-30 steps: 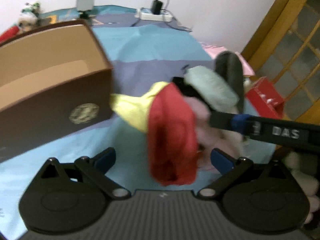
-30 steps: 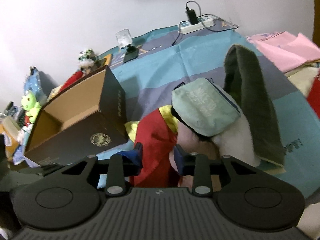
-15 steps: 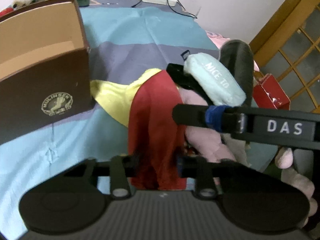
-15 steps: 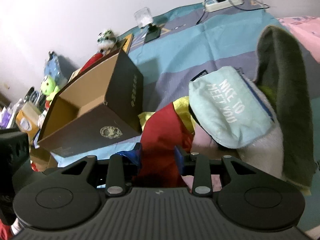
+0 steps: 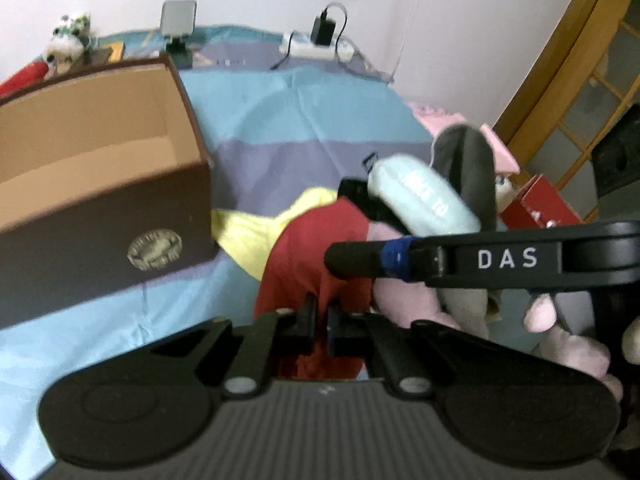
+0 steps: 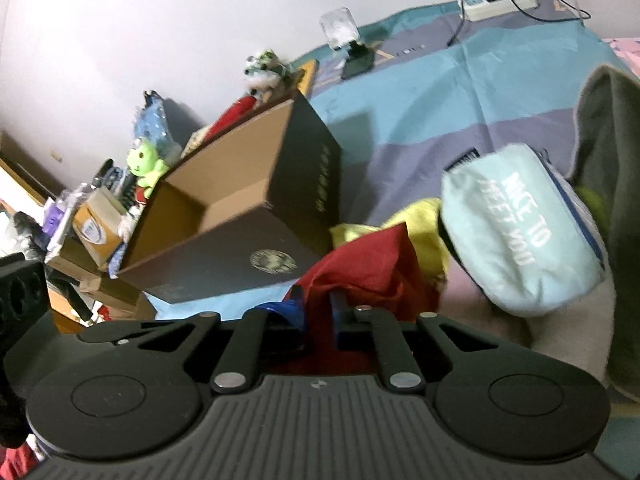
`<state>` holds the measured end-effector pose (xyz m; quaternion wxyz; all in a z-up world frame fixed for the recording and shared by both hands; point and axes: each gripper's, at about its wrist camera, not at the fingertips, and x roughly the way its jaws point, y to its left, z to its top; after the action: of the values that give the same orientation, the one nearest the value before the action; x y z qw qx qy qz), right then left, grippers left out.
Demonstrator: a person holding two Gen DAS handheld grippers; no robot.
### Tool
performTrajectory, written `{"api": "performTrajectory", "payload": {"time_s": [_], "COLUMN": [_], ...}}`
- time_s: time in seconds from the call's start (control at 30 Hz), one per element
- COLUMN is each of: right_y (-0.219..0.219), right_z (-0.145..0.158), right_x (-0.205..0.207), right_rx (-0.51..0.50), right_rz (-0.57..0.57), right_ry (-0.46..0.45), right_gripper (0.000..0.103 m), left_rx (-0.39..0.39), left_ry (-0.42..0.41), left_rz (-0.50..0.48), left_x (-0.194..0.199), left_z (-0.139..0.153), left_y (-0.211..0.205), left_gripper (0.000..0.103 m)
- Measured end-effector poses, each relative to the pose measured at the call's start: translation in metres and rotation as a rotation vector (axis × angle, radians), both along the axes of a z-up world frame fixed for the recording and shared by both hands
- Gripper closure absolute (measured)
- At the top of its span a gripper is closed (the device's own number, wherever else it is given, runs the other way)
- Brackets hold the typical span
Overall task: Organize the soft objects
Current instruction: 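Grasp the red cloth in the pile with the left gripper, then lift the red cloth and lower it into the brown box with the left gripper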
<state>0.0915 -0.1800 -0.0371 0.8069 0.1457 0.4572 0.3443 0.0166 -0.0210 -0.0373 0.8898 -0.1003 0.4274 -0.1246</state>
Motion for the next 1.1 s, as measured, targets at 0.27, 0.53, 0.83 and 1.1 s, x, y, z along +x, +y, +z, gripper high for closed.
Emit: {"api": "performTrajectory", "payload": {"time_s": [0.27,0.53,0.83,1.1], "right_y": [0.010,0.072,0.184,0.282], "right_z": [0.030,0.092,0.122,0.052], "right_x": [-0.005,0.001,0.024,0.049], "right_rx": [0.090,0.104,0.117,0.017], "right_rz": [-0.027,0.007,0.135,0.243], "right_ry": [-0.056,-0.257,-0.423,-0.270], "right_gripper": [0.103,0.103,0.103,0.103], "left_rx": [-0.025,-0.027,0.080,0.163], "left_ry": [-0.104,-0.277,-0.429,-0.201], "left_rz": [-0.064,-0.094,0.038,0.182], "left_x": [-0.008,-0.006,0.005,0.041], "left_z": [0.037,0.098,0.139,0.066], "left_y": [0.026,0.082,0.177,0.249], "left_gripper": [0.103,0.103,0.103,0.103]}}
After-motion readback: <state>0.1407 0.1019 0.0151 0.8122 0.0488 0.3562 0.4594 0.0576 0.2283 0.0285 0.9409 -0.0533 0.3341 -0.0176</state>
